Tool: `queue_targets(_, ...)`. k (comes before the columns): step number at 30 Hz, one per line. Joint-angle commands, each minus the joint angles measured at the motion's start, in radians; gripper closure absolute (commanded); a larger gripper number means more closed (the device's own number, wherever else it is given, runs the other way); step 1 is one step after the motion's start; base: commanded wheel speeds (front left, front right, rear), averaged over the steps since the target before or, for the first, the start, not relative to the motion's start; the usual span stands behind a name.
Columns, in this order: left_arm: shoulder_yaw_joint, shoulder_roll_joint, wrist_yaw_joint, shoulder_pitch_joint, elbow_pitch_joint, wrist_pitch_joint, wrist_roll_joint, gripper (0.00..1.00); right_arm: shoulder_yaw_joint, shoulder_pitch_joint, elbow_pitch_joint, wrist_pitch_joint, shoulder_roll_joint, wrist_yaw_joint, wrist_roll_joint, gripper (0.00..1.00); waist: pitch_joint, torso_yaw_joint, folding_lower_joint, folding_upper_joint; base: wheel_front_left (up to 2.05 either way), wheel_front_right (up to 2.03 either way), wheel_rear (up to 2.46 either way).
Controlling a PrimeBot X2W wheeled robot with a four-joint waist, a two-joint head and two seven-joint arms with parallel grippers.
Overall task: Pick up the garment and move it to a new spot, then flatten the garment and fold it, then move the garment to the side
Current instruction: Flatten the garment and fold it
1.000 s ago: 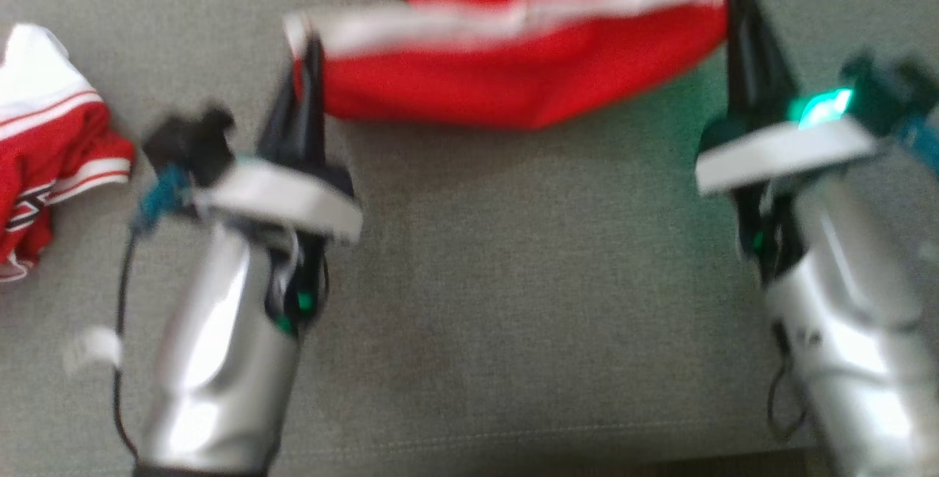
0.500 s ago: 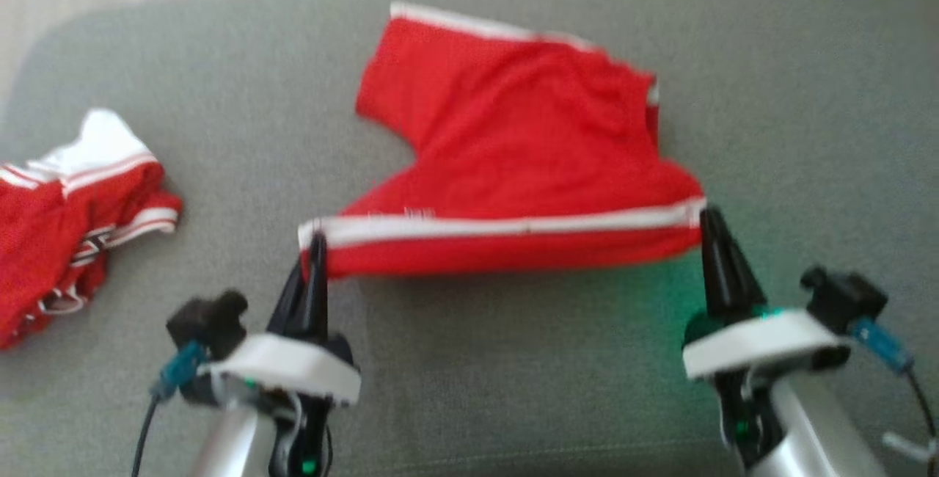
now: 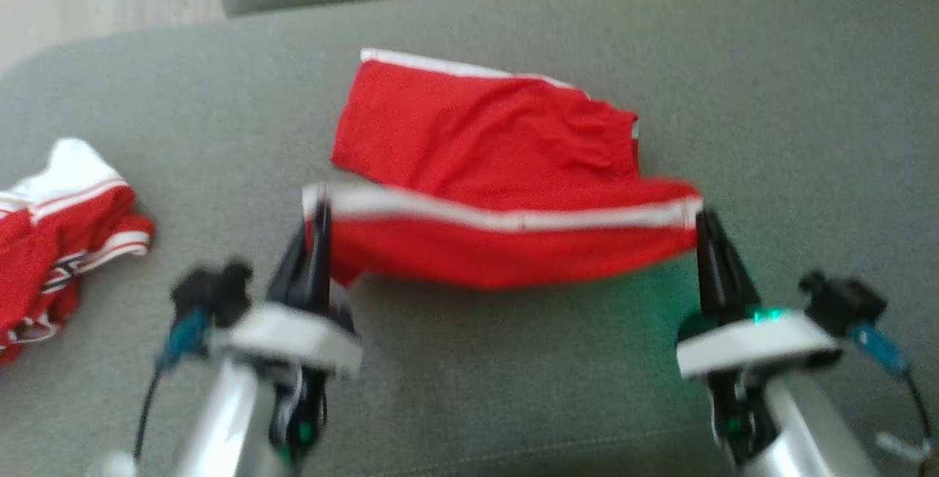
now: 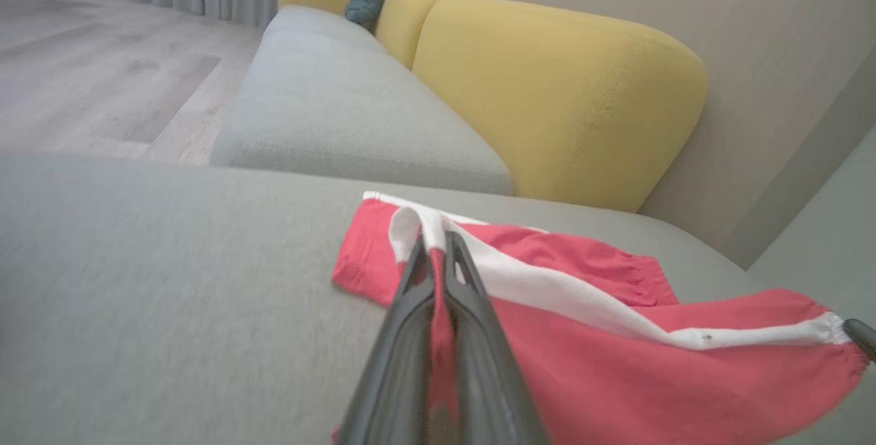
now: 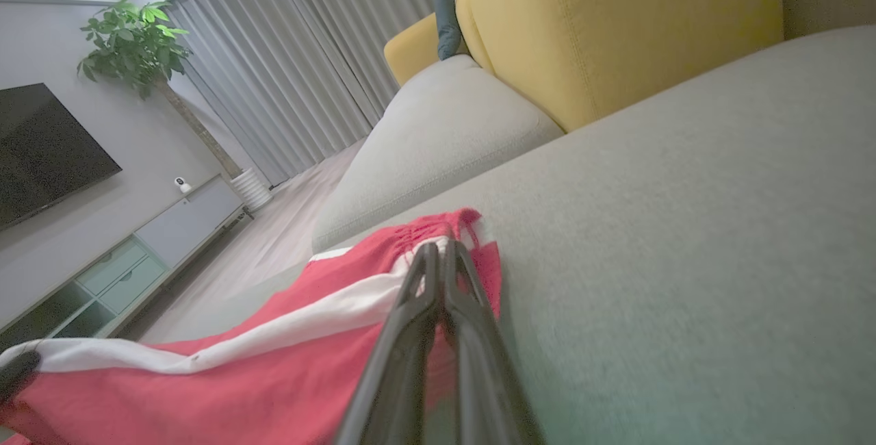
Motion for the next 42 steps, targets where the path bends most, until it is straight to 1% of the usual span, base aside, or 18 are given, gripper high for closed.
queue_targets(1, 0.034, 0.011, -0.012, -0.113, -0.012, -0.006, 0.025, 1.00, 0.021, -0.091, -0.027, -0.004, 0.006, 0.007, -0.001, 1.00, 0.058, -0.023, 0.0001, -0.0001, 0.00, 0.00, 0.00)
queue_targets(6, 0.041, 0.011, -0.042, -0.306, 0.080, -0.006, 0.099, 1.00, 0.003, -0.211, 0.004, -0.004, 0.019, 0.007, -0.001, 1.00, 0.162, -0.046, 0.0001, -0.0001, 0.00, 0.00, 0.00)
queue_targets(9, 0.052, 0.012, -0.052, -0.412, 0.146, -0.006, 0.140, 1.00, -0.009, -0.281, 0.023, -0.004, 0.024, 0.007, 0.007, 1.00, 0.223, -0.056, 0.0001, -0.0001, 0.00, 0.00, 0.00)
queue_targets(15, 0.077, 0.018, -0.058, -0.596, 0.267, -0.006, 0.202, 1.00, -0.011, -0.388, 0.025, -0.004, 0.025, 0.007, 0.075, 1.00, 0.326, -0.066, 0.0001, -0.0001, 0.00, 0.00, 0.00)
queue_targets(20, 0.095, 0.039, -0.059, -0.707, 0.368, -0.006, 0.240, 1.00, -0.009, -0.437, 0.011, -0.004, 0.025, 0.007, 0.111, 1.00, 0.378, -0.081, 0.0001, -0.0001, 0.00, 0.00, 0.00)
queue_targets(25, 0.095, 0.076, -0.061, -0.794, 0.472, -0.006, 0.267, 1.00, 0.006, -0.462, 0.005, -0.004, 0.025, 0.007, 0.129, 1.00, 0.404, -0.099, 0.0001, -0.0001, 0.00, 0.00, 0.00)
queue_targets(27, 0.093, 0.083, -0.061, -0.807, 0.492, -0.006, 0.273, 1.00, 0.011, -0.464, 0.010, -0.004, 0.025, 0.007, 0.127, 1.00, 0.407, -0.102, 0.0001, -0.0001, 0.00, 0.00, 0.00)
queue_targets(30, 0.098, 0.098, -0.052, -0.835, 0.536, -0.006, 0.283, 1.00, 0.031, -0.467, 0.030, -0.004, 0.025, 0.007, 0.117, 1.00, 0.413, -0.110, 0.0001, -0.0001, 0.00, 0.00, 0.00)
queue_targets(34, 0.098, 0.098, -0.046, -0.860, 0.555, -0.006, 0.290, 1.00, 0.052, -0.471, 0.040, -0.004, 0.025, 0.007, 0.113, 1.00, 0.422, -0.114, 0.0001, -0.0001, 0.00, 0.00, 0.00)
queue_targets(38, 0.091, 0.088, -0.040, -0.866, 0.545, -0.006, 0.300, 1.00, 0.064, -0.484, 0.041, -0.004, 0.025, 0.007, 0.111, 1.00, 0.427, -0.114, 0.0001, -0.0001, 0.00, 0.00, 0.00)
queue_targets(39, 0.090, 0.086, -0.037, -0.865, 0.542, -0.006, 0.301, 1.00, 0.069, -0.488, 0.046, -0.004, 0.025, 0.007, 0.108, 0.78, 0.428, -0.113, 0.0001, -0.0001, 0.00, 0.00, 0.00)
queue_targets(41, 0.093, 0.079, -0.032, -0.863, 0.534, -0.006, 0.299, 1.00, 0.074, -0.495, 0.057, -0.004, 0.025, 0.007, 0.108, 0.00, 0.426, -0.112, 0.0001, -0.0001, 0.00, 0.00, 0.00)
queue_targets(42, 0.095, 0.076, -0.029, -0.861, 0.531, -0.006, 0.298, 0.76, 0.075, -0.498, 0.061, -0.004, 0.025, 0.007, 0.109, 0.00, 0.425, -0.111, 0.0001, -0.0001, 0.00, 0.00, 0.00)
